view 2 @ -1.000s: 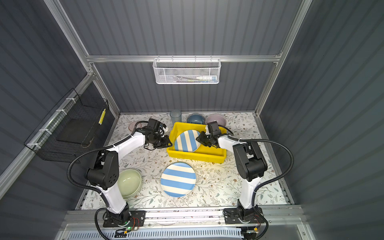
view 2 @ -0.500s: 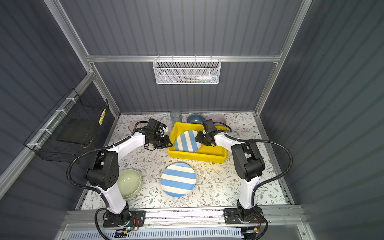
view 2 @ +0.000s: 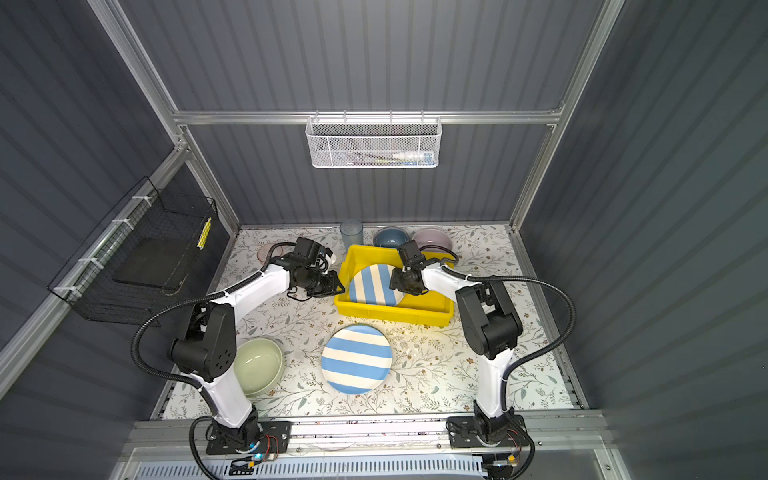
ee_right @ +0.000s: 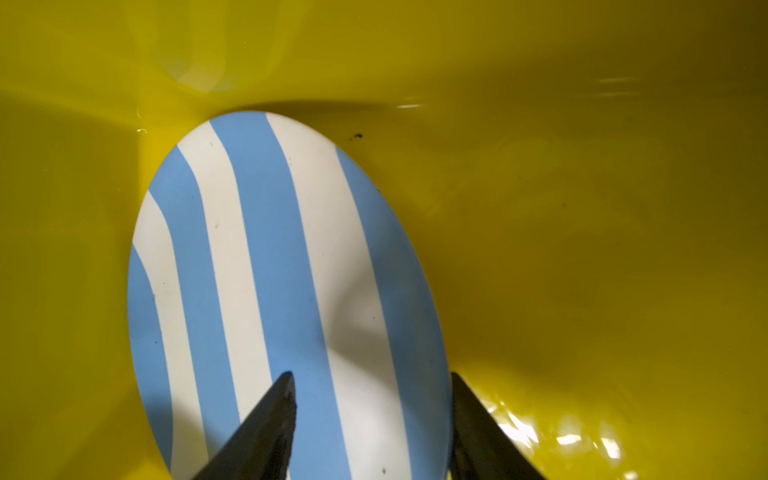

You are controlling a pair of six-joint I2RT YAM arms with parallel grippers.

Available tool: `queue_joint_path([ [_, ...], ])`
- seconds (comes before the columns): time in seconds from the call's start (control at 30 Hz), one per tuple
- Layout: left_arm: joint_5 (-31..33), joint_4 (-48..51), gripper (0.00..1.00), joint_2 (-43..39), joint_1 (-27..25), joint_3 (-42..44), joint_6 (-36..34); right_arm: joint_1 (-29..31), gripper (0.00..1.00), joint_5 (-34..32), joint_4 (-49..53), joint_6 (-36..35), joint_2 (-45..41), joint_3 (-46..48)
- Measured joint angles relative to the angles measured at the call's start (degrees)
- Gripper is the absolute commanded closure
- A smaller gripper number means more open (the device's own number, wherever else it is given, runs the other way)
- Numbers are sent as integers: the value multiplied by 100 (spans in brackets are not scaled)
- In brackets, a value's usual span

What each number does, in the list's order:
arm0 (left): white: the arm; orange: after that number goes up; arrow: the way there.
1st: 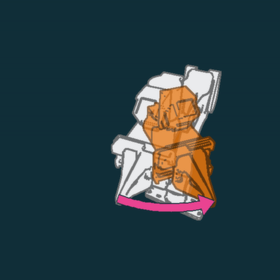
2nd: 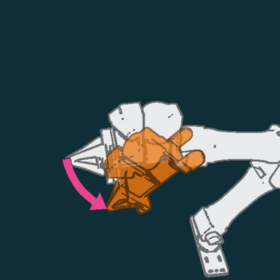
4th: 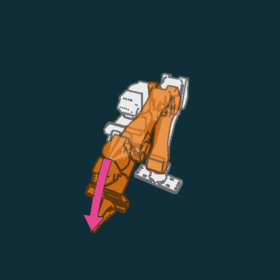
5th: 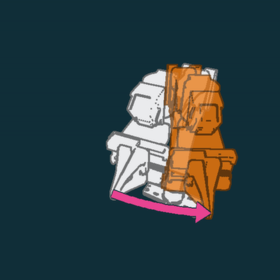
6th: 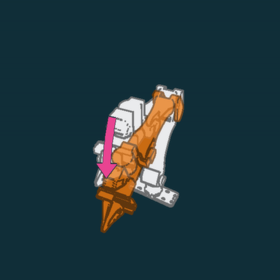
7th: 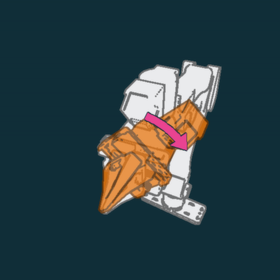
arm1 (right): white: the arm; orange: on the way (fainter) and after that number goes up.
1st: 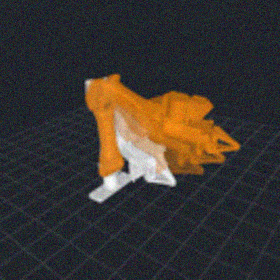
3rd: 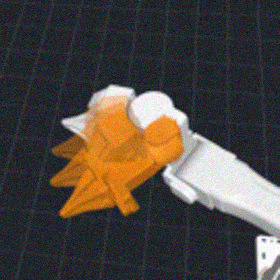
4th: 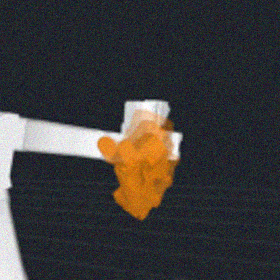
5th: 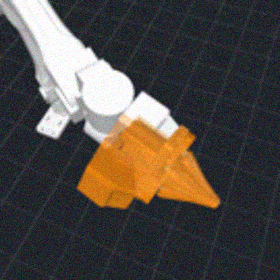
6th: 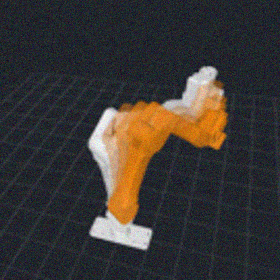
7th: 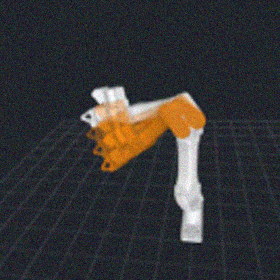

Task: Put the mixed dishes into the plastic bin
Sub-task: 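Lower the plate into the yellow bin while the left gripper holds the rim, then open the right gripper and withdraw both grippers toward the plate stack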

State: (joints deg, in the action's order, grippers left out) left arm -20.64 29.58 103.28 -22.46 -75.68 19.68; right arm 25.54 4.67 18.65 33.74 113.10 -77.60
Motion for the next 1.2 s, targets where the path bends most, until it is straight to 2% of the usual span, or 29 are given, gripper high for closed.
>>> queue_joint_path([
  [0.67, 111, 85, 71, -302, 0, 4, -4, 11, 33, -422, 472, -321, -131, -87],
  [0.77, 232, 144, 68, -492, 2, 4, -24, 11, 32, -455, 573, -393, -424, -85],
  [0.9, 376, 289, 58, -787, 17, 4, -109, 11, 32, -446, 669, -507, -984, -85],
  [1.1, 507, 555, 48, -1309, 17, 122, -256, 13, 31, -203, 699, -627, -1810, 9],
  [1.2, 588, 734, 46, -1648, 17, 304, -343, 57, 31, -116, 763, -649, -2258, 271],
])
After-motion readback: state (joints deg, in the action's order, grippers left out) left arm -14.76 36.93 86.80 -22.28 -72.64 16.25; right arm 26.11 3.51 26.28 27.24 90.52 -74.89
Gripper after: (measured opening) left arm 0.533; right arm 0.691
